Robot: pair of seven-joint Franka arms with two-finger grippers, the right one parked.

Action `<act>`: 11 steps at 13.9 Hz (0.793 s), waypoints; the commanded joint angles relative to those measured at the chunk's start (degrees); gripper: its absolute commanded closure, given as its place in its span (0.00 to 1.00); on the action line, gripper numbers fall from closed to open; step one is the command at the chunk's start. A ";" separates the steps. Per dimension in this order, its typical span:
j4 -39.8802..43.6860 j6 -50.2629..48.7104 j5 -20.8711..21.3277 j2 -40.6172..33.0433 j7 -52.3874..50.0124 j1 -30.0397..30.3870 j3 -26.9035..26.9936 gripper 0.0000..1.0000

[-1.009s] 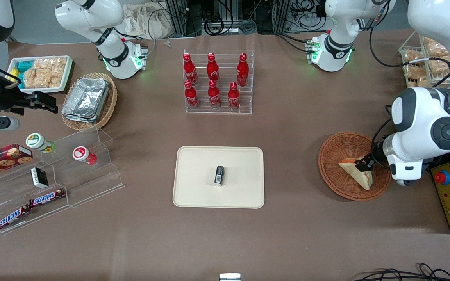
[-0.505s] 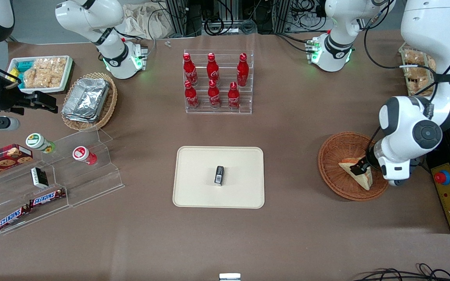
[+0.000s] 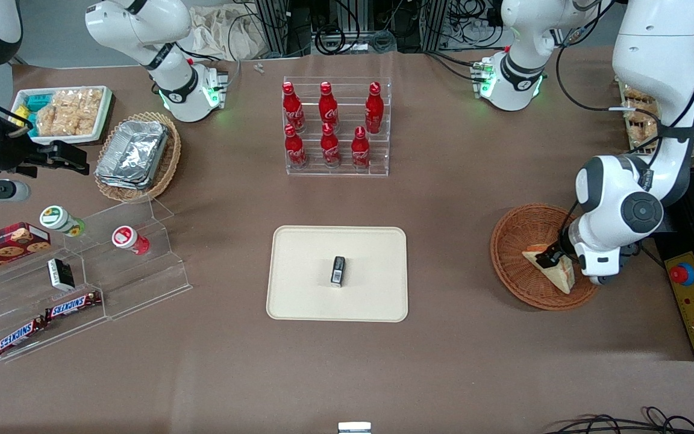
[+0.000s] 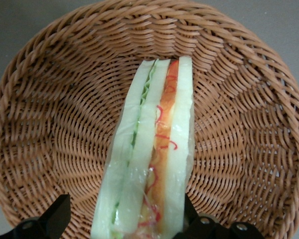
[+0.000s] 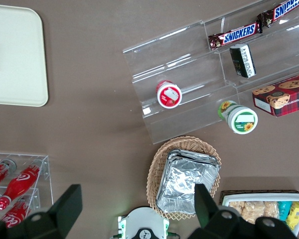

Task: Place sandwich from basket to tray
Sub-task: 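Lower the open left gripper onto the sandwich and close on it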

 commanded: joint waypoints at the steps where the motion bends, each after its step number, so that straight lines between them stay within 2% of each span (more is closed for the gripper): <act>1: -0.17 1.28 1.35 -0.32 -0.47 0.33 -0.35 0.85; 3: 0.80 0.67 1.26 -0.32 -0.30 0.33 -0.35 1.00; 6: 3.86 -3.00 1.34 -1.19 0.05 0.24 -0.44 1.00; 11: 17.38 -20.74 1.08 -2.16 8.72 -0.37 -0.88 1.00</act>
